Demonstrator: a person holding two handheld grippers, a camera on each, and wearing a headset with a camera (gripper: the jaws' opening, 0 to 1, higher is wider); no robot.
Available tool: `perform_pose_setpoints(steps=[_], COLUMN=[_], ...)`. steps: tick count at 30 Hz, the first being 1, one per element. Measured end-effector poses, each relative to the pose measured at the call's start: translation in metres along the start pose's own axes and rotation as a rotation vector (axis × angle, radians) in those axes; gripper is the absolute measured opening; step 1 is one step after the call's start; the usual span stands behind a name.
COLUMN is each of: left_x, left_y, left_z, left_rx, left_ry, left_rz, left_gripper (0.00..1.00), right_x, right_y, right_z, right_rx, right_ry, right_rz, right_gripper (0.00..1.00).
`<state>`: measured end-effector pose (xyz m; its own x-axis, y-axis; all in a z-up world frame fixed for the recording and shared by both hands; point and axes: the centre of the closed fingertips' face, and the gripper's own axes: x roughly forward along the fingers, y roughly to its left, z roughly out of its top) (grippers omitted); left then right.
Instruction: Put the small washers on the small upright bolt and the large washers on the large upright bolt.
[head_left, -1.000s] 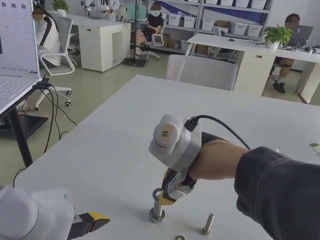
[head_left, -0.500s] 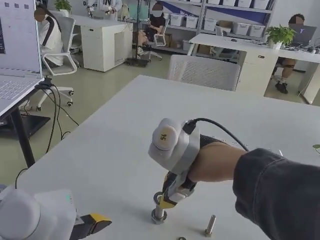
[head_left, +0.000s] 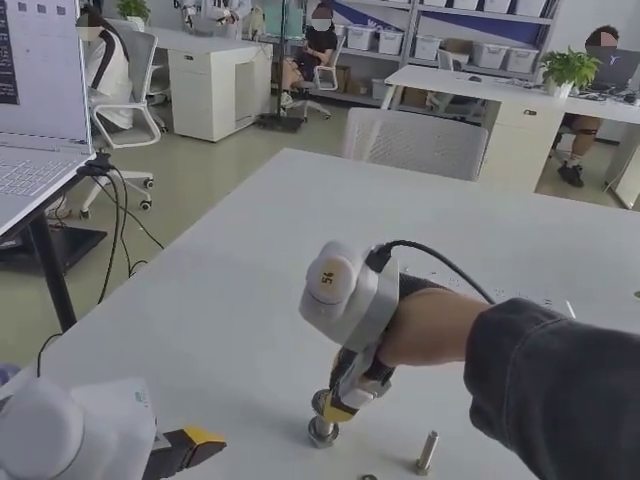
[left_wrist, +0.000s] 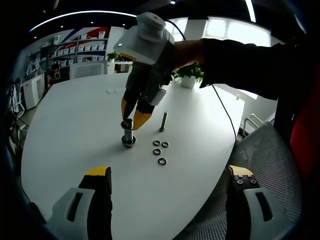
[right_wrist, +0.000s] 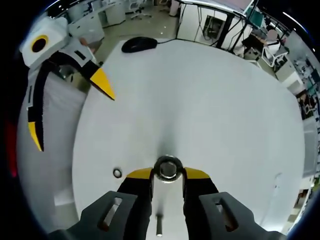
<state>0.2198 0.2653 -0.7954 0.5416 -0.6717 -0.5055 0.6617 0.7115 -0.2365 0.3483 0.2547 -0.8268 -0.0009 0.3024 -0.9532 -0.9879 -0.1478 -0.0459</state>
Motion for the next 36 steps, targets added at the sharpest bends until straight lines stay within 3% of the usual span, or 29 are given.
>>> perform_pose_setpoints(steps=[17, 36], left_x=[-0.001, 0.000], left_y=[0.002, 0.003], left_z=[-0.002, -0.003], left_rx=[-0.008, -0.014], left_ry=[-0.001, 0.002], left_rz=[0.005, 0.005], left_gripper=[0.96, 0.95], right_x=[0.020, 0.036], right_y=[0.002, 0.003], right_z=[-0.005, -0.009], right_rx=[0.009, 0.028], right_ry=[0.031, 0.021], right_rz=[0.028, 0.035], right_gripper=[0.23, 0.23])
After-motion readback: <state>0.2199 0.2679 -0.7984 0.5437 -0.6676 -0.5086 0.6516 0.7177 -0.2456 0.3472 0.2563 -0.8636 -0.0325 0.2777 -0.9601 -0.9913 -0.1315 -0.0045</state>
